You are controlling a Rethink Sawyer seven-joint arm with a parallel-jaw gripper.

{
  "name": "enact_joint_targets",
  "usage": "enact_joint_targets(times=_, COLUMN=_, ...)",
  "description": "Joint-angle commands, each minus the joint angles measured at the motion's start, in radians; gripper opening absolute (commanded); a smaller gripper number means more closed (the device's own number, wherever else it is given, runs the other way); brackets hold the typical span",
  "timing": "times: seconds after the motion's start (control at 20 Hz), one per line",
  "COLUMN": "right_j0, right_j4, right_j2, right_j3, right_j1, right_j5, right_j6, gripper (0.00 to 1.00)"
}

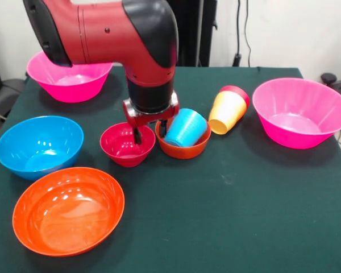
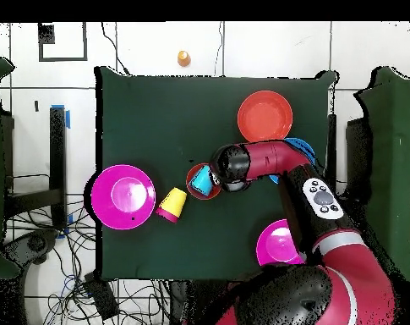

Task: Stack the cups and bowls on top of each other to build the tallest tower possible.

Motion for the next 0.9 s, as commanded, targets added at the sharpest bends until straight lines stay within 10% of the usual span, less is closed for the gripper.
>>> enact_joint_targets(times=0.05, right_j0=0.039, right_j4=-0.047, right_j2=-0.012, right_j3=-0.093, right_j1=0.089, right_j5=-0.064, right_j6=-0.007, gripper=1.00)
enact_joint_targets(times=0.6, right_j0=0.039, right_j4=0.005, right_j2=-0.010, right_j3=0.006, right_j1=-0.035, right_j5=-0.027, right_j6=0.020, gripper=1.00)
enact_joint_targets(times=0.65, right_j0=0.046, right_j4=0.001, right_j2=-0.012, right_j3=-0.005, right_j1=-0.032, right_j5=-0.017, right_j6=0.016, gripper=0.00)
enact_joint_targets(times=0.9, right_j0=0.061, right_j4=-0.010, right_j2=-0.028, right_j3=-0.009, right_j1=-0.042, right_j5=-0.032, right_j6=0.043, gripper=0.00)
